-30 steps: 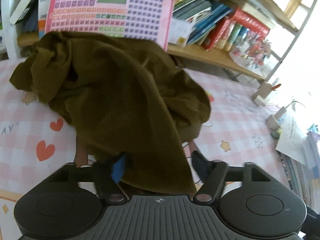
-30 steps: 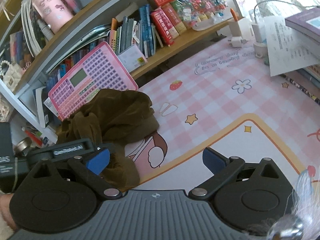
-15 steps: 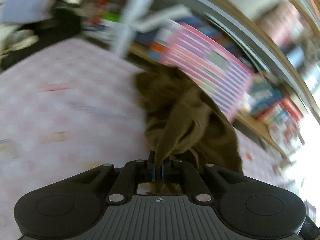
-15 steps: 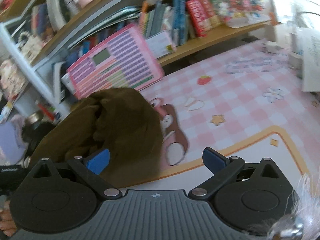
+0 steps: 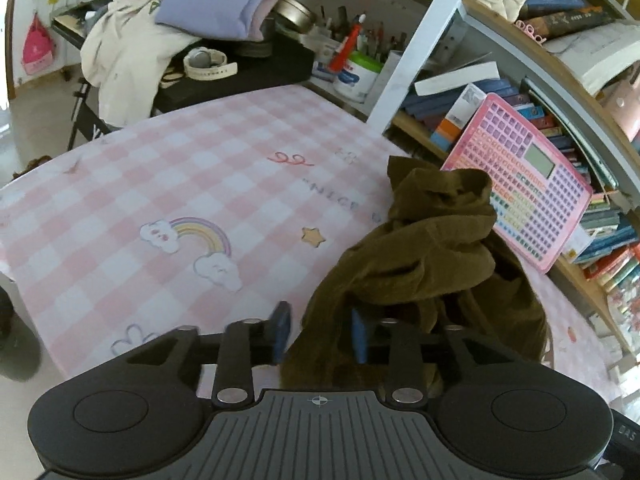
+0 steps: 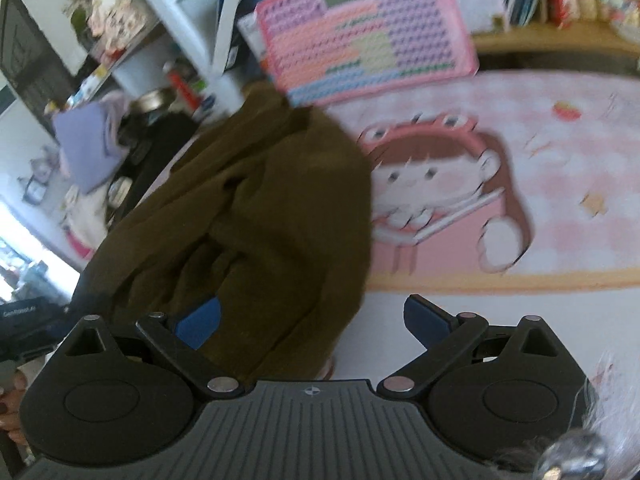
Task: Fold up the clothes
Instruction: 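Close the right gripper on the garment while the left gripper holds it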
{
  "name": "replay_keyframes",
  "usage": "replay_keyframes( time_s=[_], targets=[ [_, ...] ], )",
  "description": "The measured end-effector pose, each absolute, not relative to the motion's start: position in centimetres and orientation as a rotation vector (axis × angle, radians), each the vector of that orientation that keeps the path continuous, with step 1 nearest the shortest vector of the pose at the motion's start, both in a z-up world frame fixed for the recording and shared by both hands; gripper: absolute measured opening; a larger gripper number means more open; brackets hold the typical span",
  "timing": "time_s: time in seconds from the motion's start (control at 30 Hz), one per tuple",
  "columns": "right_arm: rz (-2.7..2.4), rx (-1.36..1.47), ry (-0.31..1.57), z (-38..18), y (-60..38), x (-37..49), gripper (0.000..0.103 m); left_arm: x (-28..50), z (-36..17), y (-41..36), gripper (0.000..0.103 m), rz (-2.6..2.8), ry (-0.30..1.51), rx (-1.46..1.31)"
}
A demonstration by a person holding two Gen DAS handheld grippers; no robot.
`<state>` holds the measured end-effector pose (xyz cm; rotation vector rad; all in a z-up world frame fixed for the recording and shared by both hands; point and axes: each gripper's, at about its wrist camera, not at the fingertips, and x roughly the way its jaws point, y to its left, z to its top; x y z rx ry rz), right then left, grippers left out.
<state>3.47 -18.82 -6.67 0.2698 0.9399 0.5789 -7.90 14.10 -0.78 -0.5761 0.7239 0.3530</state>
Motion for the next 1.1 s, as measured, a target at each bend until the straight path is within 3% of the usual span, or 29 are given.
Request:
replay_keyframes(
  time_s=[0.13,0.3,0.37,0.4,0.43,0.5,0.53,0.73,0.9,0.97,1.1],
  targets=[
    [0.589,0.283,0.985,-7.9,-17.7,2.9,0.089,-7.7,-1.8,14.1,0.044,0.350,0.753,-0.558],
    [0.574,0.305,1.003,-8.5,-17.0,3.1,0.081,-6.3,-3.0,13.7,0.044,0.297,0.768,-0.573],
    [0.567,0.309,1.008,-8.7,-16.8,3.3,0.070,-5.9,-3.3,13.8,0.034,0.270,0.766,-0.601],
    [0.566,0.312,1.011,-8.8,-16.7,3.4,0.056,-5.7,-3.4,13.9,0.024,0.256,0.766,-0.617],
    [0.573,0.320,1.017,-8.8,-16.6,3.5,0.039,-5.5,-3.5,14.2,0.003,0.242,0.767,-0.629],
    [0.613,0.352,1.028,-8.7,-16.4,3.5,0.020,-5.5,-2.9,14.9,0.003,0.235,0.757,-0.639],
    [0.644,0.365,1.030,-8.5,-16.3,3.4,0.015,-5.9,-2.0,15.5,0.003,0.253,0.717,-0.646],
    [0.953,0.525,0.952,-4.2,-16.3,2.0,0.011,-6.7,6.8,18.5,0.003,0.280,0.431,-0.646],
    [0.960,0.683,0.776,0.0,-20.1,2.3,0.011,-1.2,10.5,14.6,0.003,0.071,0.414,-0.577],
    [0.865,0.751,0.697,1.4,-23.2,3.4,0.010,1.8,11.2,12.5,0.003,-0.002,0.414,-0.559],
    [0.686,0.774,0.426,8.2,-29.3,4.8,0.010,5.1,17.6,8.4,0.003,-0.241,0.239,-0.567]
  ],
)
